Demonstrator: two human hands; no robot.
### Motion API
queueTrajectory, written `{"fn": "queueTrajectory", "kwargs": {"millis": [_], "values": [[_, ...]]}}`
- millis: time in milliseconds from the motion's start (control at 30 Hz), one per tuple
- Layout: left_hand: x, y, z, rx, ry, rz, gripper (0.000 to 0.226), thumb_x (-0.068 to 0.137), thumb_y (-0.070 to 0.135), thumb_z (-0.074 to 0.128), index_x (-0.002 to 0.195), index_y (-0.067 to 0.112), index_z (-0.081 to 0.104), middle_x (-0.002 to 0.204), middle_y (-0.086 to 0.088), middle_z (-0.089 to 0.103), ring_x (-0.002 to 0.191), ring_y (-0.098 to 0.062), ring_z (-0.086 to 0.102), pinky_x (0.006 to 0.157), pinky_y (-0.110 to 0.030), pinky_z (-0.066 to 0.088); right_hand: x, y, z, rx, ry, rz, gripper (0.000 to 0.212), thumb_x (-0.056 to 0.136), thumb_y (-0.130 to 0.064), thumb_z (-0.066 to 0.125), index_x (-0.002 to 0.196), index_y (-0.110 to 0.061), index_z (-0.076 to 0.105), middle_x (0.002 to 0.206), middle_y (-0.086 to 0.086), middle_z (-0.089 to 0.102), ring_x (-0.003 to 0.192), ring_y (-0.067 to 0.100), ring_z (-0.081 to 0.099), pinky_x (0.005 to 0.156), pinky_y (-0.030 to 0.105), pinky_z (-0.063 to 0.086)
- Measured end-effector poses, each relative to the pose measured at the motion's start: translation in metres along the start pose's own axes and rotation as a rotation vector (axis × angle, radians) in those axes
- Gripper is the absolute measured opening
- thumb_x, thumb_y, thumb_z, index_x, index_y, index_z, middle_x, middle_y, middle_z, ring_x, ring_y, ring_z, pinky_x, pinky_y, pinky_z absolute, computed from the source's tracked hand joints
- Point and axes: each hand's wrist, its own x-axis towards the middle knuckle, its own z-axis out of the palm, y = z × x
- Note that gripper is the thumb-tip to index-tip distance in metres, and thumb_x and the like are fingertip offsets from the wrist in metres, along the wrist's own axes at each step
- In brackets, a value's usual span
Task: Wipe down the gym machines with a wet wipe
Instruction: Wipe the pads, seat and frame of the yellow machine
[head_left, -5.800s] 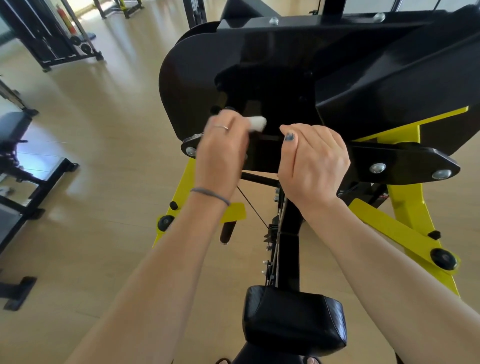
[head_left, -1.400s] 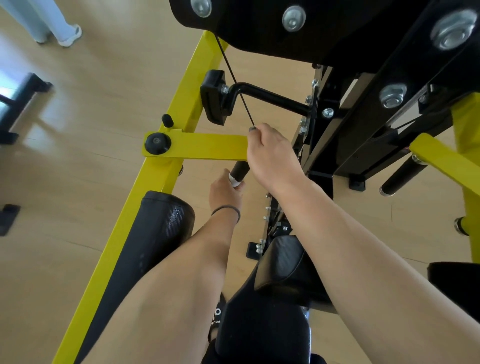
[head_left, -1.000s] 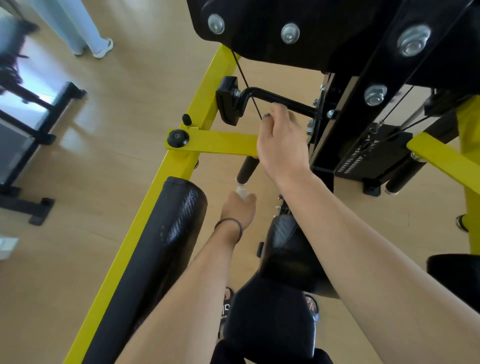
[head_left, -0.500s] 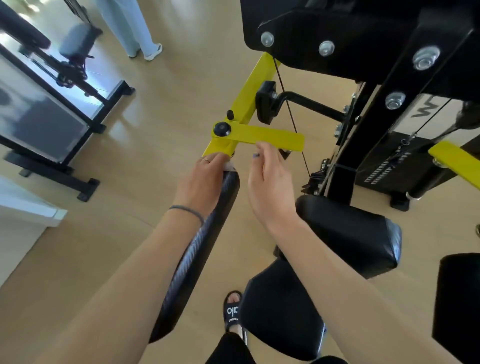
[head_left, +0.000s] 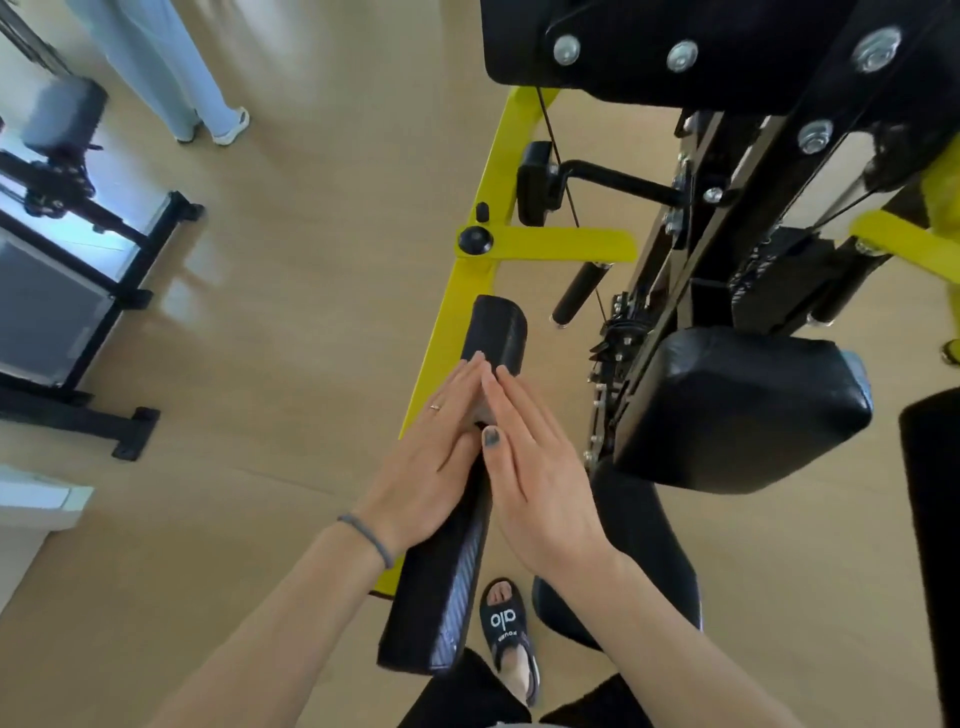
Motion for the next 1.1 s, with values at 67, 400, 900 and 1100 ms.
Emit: {"fn": "queueTrajectory", "kwargs": {"millis": [67,400,900,1100], "values": [[-0.001,0.001,-0.003,-0.259,0.056,-0.067,0.057,0.106,0.009,0.036,0.159,0.020,0.017,0.163,0.012,0.024,0.149,0.001,0.020,0.123,-0.031,0.021,-0.004,-0.003,0.004,-0.061,0.046,-0.029,0.054,0.109,-0.036,0.024,0.157,-0.015,0.037,0.166,0.001,0.028,0.156,0.013,0.016,0.126,0.032,0.019],[-0.009,-0.005,0.005,-0.449,0.115,-0.007,0.083,0.097,0.031,0.055,0.159,0.018,0.002,0.162,0.020,0.016,0.151,-0.005,0.017,0.122,-0.036,0.026,0.008,-0.016,-0.003,-0.259,0.021,-0.219,0.045,0.107,-0.029,0.033,0.140,-0.011,0.059,0.147,0.005,0.055,0.144,0.024,0.042,0.119,0.044,0.033],[-0.011,-0.018,0.015,-0.738,0.241,-0.198,0.046,0.100,0.036,0.036,0.143,0.023,0.046,0.140,0.007,0.057,0.130,-0.008,0.053,0.105,-0.028,0.046,0.016,-0.012,0.015,-0.308,-0.089,0.023,0.054,0.110,-0.041,0.020,0.160,-0.023,0.030,0.171,-0.007,0.009,0.157,0.011,0.001,0.119,0.021,0.012],[-0.010,-0.021,0.016,-0.717,0.255,-0.205,0.037,0.110,0.017,0.026,0.141,0.024,0.045,0.133,0.017,0.058,0.122,0.005,0.054,0.092,-0.009,0.045,0.008,-0.016,0.023,-0.258,-0.044,0.032,0.055,0.110,-0.039,0.020,0.161,-0.020,0.027,0.171,-0.005,0.008,0.157,0.010,-0.002,0.127,0.027,0.012]]}}
